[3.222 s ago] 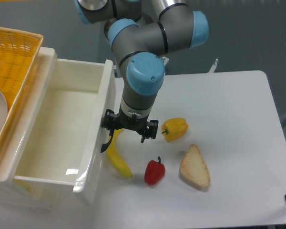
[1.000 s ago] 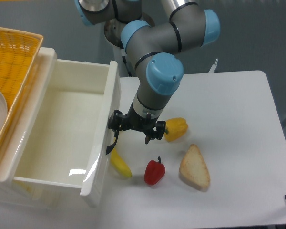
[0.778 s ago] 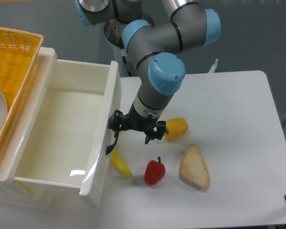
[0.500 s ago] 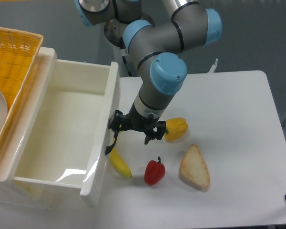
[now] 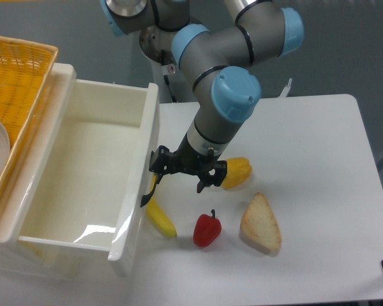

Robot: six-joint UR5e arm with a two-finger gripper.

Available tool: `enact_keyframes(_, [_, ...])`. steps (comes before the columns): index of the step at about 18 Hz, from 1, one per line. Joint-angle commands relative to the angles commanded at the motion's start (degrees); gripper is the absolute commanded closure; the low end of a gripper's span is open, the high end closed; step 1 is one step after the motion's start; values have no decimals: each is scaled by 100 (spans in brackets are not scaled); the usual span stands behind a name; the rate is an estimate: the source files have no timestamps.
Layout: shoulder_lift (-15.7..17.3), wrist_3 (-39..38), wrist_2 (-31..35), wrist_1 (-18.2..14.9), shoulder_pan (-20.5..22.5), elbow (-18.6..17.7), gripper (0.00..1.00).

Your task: Slide open the top white drawer

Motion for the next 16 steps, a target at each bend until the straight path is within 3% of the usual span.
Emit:
enact_keyframes(4, [79, 719, 113, 79, 272, 0, 0])
enact_keyframes(9, [158, 1599, 1097, 0, 308, -8, 0])
enact_keyframes(14, [88, 1889, 1388, 79, 334, 0, 0])
enact_keyframes(16, [1, 2624, 1843, 18, 413, -17, 0])
